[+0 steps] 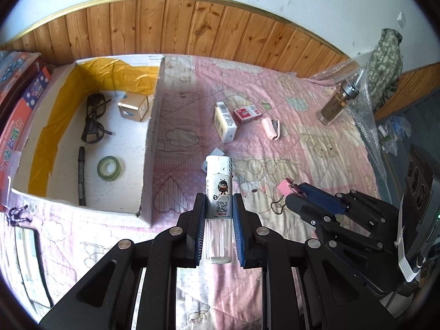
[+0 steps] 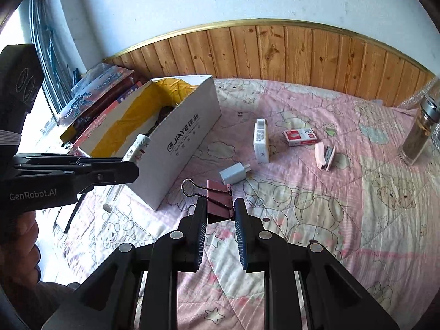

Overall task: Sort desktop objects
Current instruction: 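Lift the tube and binder clip and carry both over the box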

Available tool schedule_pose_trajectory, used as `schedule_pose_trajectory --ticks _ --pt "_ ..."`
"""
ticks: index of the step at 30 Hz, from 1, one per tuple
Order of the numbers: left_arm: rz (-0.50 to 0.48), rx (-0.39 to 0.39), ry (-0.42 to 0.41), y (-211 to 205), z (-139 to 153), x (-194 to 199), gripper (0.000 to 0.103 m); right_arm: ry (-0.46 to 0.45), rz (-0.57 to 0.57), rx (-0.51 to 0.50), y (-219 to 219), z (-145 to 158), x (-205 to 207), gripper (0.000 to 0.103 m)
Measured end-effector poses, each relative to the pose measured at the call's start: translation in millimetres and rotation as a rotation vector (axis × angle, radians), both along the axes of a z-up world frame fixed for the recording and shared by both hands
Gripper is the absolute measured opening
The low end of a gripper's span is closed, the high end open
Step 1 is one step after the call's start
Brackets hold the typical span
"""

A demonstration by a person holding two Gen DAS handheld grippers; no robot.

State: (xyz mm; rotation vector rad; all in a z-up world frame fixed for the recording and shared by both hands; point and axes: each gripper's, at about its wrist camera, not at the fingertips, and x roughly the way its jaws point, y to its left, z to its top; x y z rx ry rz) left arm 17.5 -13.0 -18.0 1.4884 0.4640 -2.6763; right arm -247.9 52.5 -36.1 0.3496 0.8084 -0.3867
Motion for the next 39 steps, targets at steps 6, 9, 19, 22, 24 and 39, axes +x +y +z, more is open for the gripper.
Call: schedule_pose_trajectory --ticks 6,9,19,22,24,39 --pt "0.066 0.006 0.019 -19 7 12 0.018 -0.015 0.081 -0.032 16 11 19 0.021" --pt "0.100 0.017 0.024 -29 9 18 0.018 -0.020 0.119 -0.049 22 17 28 0.021" --pt "0.214 0.083 0.026 -68 10 31 0.018 -0.052 0.201 -0.065 27 35 53 0.021" --pt "0.254 0.113 0.028 -83 12 32 0.018 -0.060 0.221 -0.072 25 40 61 0.021" --pt "0.277 0.128 0.029 -92 12 31 0.018 -0.066 0.233 -0.077 23 43 66 0.021" --pt "0.395 0.259 0.007 -158 10 1 0.018 -0.089 0.343 -0.111 12 59 127 0.021"
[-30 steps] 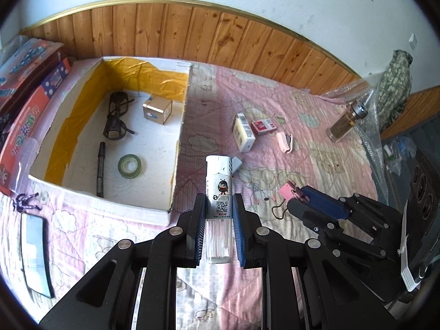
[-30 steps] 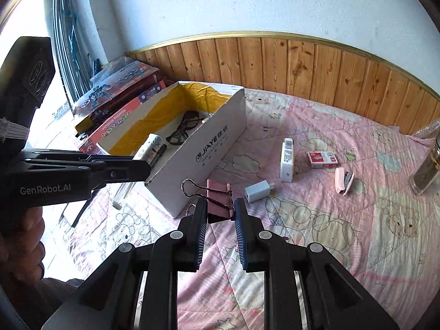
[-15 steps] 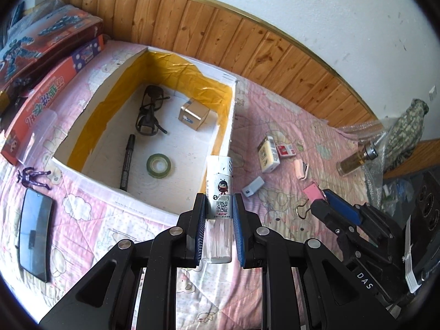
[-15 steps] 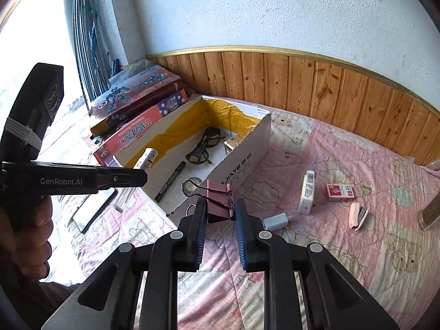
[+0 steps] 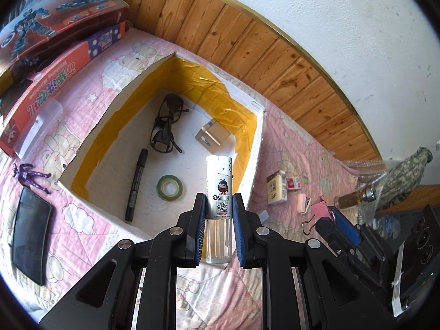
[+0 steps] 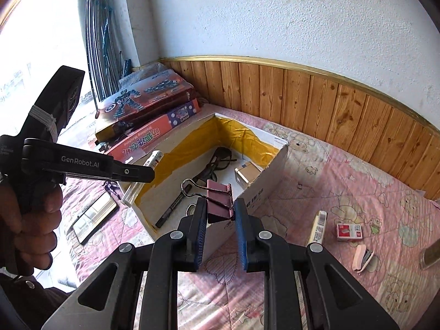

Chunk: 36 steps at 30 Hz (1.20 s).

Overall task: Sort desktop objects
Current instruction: 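Lift the tube and binder clip and carry both over the box, then lower the tube and binder clip into the box and open both tools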

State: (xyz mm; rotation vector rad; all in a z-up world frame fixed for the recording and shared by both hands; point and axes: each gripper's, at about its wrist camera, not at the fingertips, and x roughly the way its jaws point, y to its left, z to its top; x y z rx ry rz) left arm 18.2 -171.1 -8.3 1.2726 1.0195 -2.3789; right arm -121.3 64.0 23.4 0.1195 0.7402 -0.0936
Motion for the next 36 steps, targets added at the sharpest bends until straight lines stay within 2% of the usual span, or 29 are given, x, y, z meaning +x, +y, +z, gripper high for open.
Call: schedule_pose_trajectory --ticks 4,13,22,36 --pt "0.015 0.052 -0.016 -10 -6 -13 0.018 0.005 0.037 0.002 -2 0 20 0.021" --pt "-0.018 0.081 -0.132 -4 -37 -37 0.018 0.039 0.139 -0.021 -11 -6 67 0.021" --pt "-0.056 0.054 -0.245 1 -64 -47 0.019 0.117 0.235 -0.069 -16 -31 111 0.021" --pt "-0.088 0.089 -0.303 4 -89 -52 0.019 0.271 0.346 -0.095 -25 -71 166 0.021"
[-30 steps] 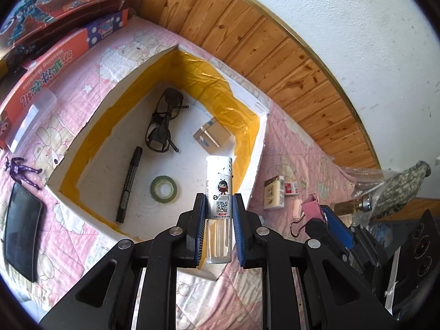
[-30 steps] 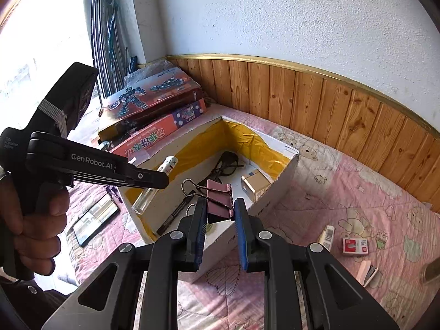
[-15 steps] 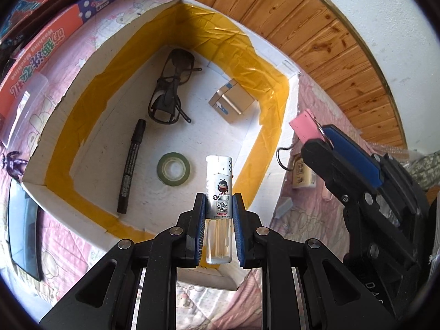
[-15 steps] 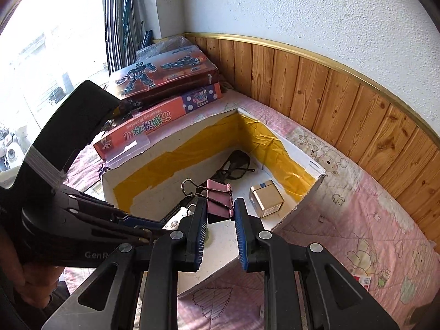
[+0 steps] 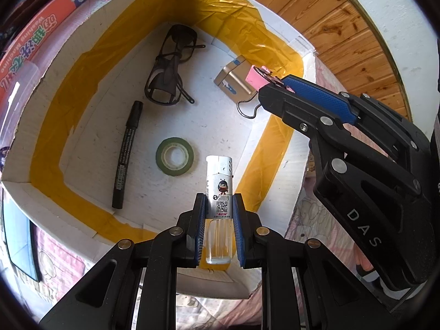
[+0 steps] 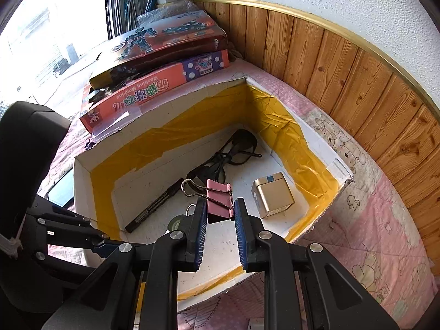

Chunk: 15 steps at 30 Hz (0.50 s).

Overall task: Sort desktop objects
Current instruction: 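Lower the tube and binder clip into the box and open both tools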

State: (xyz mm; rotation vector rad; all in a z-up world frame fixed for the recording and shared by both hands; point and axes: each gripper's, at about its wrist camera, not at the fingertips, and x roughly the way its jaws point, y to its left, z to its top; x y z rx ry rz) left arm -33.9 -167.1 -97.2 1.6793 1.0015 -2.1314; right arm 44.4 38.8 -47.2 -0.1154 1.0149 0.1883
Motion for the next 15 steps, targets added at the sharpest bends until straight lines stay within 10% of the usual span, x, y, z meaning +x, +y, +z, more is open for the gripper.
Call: schedule_pose_trajectory --ticks 15 --pt "-0.003 0.100 -0.028 -5 -22 3 0.018 0.170 0.116 -0.050 -2 -29 40 0.021"
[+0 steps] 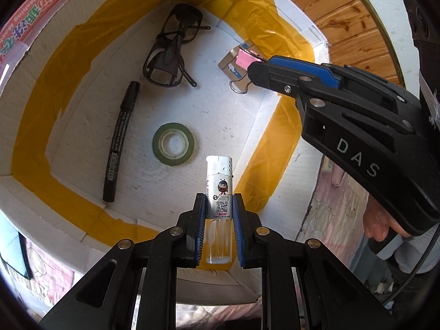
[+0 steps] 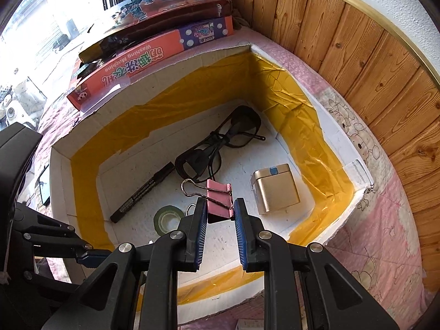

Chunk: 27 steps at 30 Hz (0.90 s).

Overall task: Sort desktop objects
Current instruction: 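Lower the tube and binder clip into the box and open both tools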

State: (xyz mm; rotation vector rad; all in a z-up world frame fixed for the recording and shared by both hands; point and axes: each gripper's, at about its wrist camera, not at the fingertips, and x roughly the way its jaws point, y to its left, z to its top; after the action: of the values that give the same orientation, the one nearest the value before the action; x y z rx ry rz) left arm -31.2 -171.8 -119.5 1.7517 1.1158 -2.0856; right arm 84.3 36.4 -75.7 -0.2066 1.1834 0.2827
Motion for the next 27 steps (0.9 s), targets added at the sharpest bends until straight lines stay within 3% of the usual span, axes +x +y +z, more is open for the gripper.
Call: schedule_pose_trajectory --ticks 7,27 --pt "-0.037 0.052 -0.016 -1 -10 -6 0.018 0.086 0.027 -0.022 -2 -15 15 0.021" --pt "-0.120 0.014 -0.081 11 -20 -18 0.019 0.289 0.124 -0.160 0 -62 28 0.021"
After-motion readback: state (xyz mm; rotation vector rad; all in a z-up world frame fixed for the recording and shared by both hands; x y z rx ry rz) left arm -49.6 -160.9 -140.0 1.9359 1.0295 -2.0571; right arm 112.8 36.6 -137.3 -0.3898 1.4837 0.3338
